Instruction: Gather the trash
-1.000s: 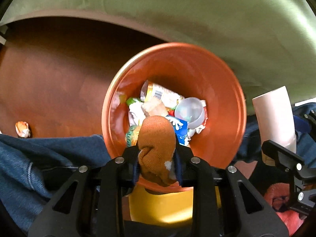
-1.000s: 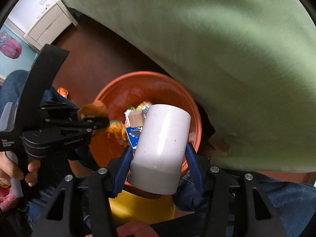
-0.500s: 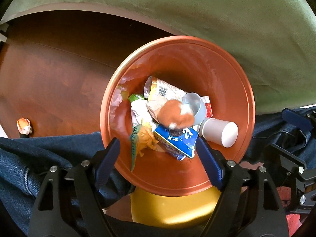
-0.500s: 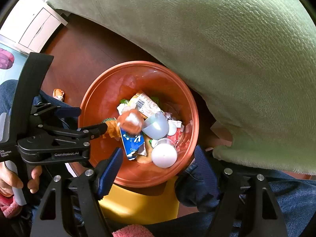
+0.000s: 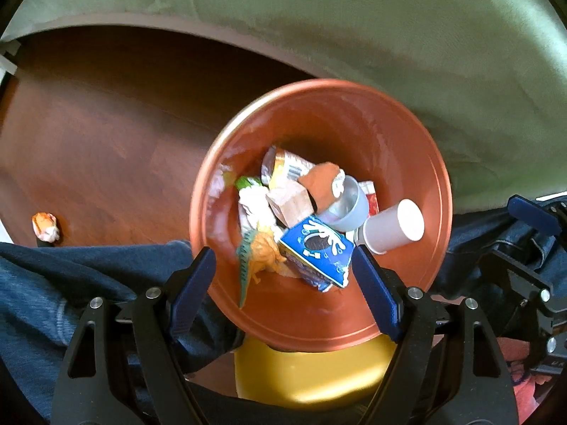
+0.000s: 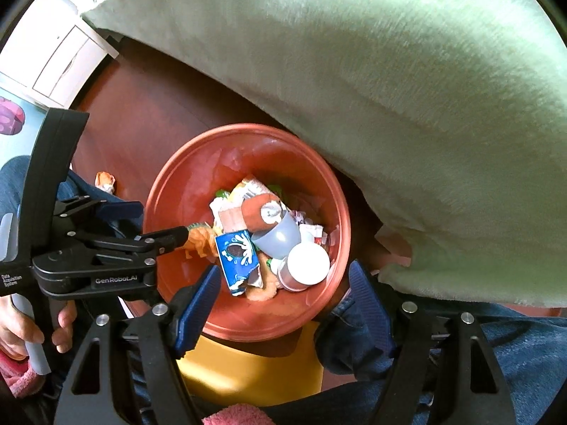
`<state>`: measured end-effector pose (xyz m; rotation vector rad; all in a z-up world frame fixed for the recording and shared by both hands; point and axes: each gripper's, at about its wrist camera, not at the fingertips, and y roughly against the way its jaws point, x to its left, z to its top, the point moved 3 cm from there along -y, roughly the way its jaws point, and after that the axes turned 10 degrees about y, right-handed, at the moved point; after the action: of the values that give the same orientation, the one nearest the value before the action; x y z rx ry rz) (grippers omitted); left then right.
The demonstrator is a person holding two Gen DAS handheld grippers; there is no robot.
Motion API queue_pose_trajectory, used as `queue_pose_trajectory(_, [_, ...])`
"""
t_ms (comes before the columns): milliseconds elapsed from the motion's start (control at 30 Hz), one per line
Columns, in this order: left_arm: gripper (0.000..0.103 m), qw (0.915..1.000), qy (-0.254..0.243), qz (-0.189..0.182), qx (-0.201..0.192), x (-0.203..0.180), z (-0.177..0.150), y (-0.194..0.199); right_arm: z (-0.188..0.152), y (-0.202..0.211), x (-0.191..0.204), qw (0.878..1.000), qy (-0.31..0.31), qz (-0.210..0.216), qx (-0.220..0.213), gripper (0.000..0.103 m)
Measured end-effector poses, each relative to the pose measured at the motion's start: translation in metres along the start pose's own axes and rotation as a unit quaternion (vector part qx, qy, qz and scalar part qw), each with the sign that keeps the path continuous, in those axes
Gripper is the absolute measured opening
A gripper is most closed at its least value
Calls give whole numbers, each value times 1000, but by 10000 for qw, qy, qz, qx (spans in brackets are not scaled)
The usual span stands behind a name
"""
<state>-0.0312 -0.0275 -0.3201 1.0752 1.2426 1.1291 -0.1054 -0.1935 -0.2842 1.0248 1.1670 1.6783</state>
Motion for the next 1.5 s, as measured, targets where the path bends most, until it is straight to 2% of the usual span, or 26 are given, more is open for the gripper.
queue_pose_trajectory(133, [77, 9993, -29, 45, -368, -1, 6, 23, 9, 22, -3, 9993, -110, 0, -347, 73])
queue_pose_trajectory(200, [77, 9974, -49, 103, -709, -1, 12, 44, 18, 41, -4, 9977, -127, -70, -655, 73])
queue_pose_trajectory(300, [77, 9932, -28, 68, -1162, -2, 22, 78, 35, 79, -5, 9920, -85, -272, -1233, 74])
queue_pose_trajectory(400, [77, 9857, -6, 74, -1683, -4, 34, 116, 53, 123, -3, 9801, 16, -585, -1895, 76])
queue_pose_trajectory(500, [77, 9726, 25, 96, -2324, -8, 47, 160, 64, 159, -2, 9671, 76, -784, -2421, 77])
queue_pose_trajectory(533, [77, 9638, 51, 141, -2662, -9, 51, 181, 66, 170, -2, 9625, 73, -847, -2576, 78])
queue_pose_trajectory(633, [88, 9413, 149, 159, -3370, -10, 54, 225, 73, 201, 0, 9473, 80, -1037, -3030, 80])
queue_pose_trajectory(833, [90, 9034, 186, -20, -4284, -20, 53, 292, 80, 253, 7, 9152, 181, -1375, -3784, 88])
queue_pose_trajectory(933, [91, 8870, 199, -97, -4612, -25, 51, 315, 80, 272, 11, 9001, 222, -1513, -4080, 93])
queue_pose_trajectory(1033, [91, 8741, 193, -149, -4852, -30, 49, 334, 79, 289, 12, 8875, 225, -1567, -4329, 95])
queue_pose_trajectory(1267, [91, 8527, 166, -188, -5217, -39, 47, 361, 75, 312, 10, 8691, 154, -1625, -4668, 95])
queue_pose_trajectory(1500, [91, 8396, 154, -130, -5428, -45, 44, 376, 73, 326, 15, 8599, 165, -1672, -4820, 95])
